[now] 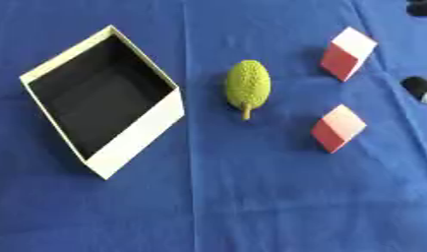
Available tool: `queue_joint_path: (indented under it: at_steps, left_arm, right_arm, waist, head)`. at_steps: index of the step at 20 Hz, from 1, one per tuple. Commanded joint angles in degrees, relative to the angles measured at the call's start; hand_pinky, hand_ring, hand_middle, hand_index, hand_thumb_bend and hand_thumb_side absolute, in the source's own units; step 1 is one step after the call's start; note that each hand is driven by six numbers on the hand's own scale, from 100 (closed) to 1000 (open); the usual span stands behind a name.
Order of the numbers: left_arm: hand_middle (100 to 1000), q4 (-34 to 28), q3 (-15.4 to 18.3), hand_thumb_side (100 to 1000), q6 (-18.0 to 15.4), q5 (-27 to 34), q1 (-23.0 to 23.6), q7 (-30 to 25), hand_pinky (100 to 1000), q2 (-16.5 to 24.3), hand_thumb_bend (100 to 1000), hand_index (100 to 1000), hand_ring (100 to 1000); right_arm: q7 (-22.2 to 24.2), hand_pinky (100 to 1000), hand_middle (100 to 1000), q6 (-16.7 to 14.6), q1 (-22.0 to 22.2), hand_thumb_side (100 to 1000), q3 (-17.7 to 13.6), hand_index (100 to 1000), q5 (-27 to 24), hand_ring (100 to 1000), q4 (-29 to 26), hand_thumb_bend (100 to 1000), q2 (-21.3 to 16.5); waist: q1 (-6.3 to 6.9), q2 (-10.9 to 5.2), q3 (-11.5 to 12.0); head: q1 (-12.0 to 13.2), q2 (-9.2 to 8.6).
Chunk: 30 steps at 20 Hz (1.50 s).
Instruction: Pick up objects on the table and place them in the box.
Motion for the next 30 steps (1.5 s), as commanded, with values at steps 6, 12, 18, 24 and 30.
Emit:
queue_joint_path:
  at_steps: [6, 12, 18, 24, 30]
  left_arm:
    - [758, -0.99, 0.12, 693, -0.10, 0.30, -0.51, -0.77, 709, 2.09, 142, 851, 759]
    - [758, -0.99, -0.15, 695, -0.09, 0.55, -0.63, -1.13, 709, 2.02, 140, 851, 759]
    - [759, -0.99, -0.49, 697, -0.11, 0.91, -0.82, -1.74, 708, 1.92, 137, 850, 759]
    - [759, -0.99, -0.72, 697, -0.16, 1.17, -1.10, -2.26, 708, 1.79, 135, 842, 759]
    - [759, -0.99, -0.75, 696, 0.02, 1.66, -1.27, -1.92, 707, 1.61, 134, 842, 760]
  right_arm:
    - [6.53, 882, 876, -5.75, 0.62, 376, 1.19, 953, -0.79, 935, -0.84, 264, -2.42]
    - [8.72, 883, 847, -4.49, 0.41, 325, 1.78, 956, -1.65, 935, -0.84, 290, -2.46]
    - [11.82, 890, 825, -1.69, -2.41, 318, 4.31, 963, -1.39, 944, -0.84, 291, -2.56]
    - [17.05, 895, 847, -0.24, -6.12, 347, 7.08, 973, -3.29, 950, -0.84, 261, -1.91]
    - [23.63, 899, 858, 2.19, -8.57, 371, 8.98, 986, -6.88, 953, -0.81, 267, -1.27]
  waist:
    - [0.00, -1.21, 0.15]
    - [0.02, -1.19, 0.21]
    - [0.11, -1.15, 0.70]
    - [0.06, -1.00, 1.25]
    - [-0.05, -0.88, 1.77]
  head:
    - [-0.35, -0.34]
    - [-0.86, -0.32]
    - [-1.54, -0.31]
    - [-1.99, -0.37]
    - [-2.34, -0.53]
